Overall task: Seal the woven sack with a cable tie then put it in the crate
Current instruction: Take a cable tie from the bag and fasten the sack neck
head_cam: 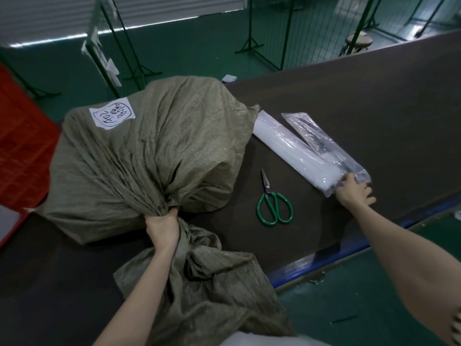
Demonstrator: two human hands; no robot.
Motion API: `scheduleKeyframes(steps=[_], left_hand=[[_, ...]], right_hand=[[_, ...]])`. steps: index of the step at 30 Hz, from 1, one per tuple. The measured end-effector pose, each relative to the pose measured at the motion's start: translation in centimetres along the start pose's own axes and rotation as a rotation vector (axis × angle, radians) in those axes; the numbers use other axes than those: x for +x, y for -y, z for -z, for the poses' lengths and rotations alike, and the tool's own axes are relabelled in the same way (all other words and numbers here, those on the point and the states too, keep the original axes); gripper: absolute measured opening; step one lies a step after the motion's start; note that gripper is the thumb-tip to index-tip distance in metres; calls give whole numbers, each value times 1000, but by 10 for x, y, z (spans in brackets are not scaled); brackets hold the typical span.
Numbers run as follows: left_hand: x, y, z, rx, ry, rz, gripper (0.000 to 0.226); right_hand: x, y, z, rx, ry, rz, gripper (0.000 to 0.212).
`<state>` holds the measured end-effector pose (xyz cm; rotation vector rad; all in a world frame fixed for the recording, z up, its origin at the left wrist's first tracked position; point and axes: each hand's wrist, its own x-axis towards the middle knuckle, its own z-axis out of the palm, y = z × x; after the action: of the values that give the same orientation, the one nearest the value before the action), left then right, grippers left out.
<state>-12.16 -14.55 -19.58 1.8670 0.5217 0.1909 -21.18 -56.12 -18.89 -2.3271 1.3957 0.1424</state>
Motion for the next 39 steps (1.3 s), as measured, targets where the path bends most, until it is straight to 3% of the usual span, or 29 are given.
scheduleKeyframes(steps=[3, 8, 13, 17, 22, 26, 29, 37, 39], left_hand=[[-2, -2, -1, -17, -22, 14, 51], [-3, -4, -3, -41, -26, 12, 52], [-3, -4, -2, -44, -16, 38, 53], [-3, -4, 0, -51, 1, 34, 52], [-2, -4, 0, -52, 3, 49, 52], [-3, -5, 2, -62, 8, 58, 51], [-3, -5, 3, -67, 29, 51, 51], [4, 0, 9, -74, 120, -15, 50], [4, 0, 10, -81, 140, -25, 50]], right_hand=[[-9, -2, -11, -28, -80, 78, 41], [-24, -1, -31, 155, -216, 195, 23], [-25, 4, -29, 271, -232, 128, 23], [-23, 11, -14, 410, -342, 64, 22], [-35, 43, 1, 565, -426, 188, 25], [-58, 74, -8, 681, -368, 333, 25], [-80, 90, -23, 711, -207, 413, 22], [-95, 94, -43, 248, 36, 500, 38], [-96, 91, -44, 169, 27, 500, 29]])
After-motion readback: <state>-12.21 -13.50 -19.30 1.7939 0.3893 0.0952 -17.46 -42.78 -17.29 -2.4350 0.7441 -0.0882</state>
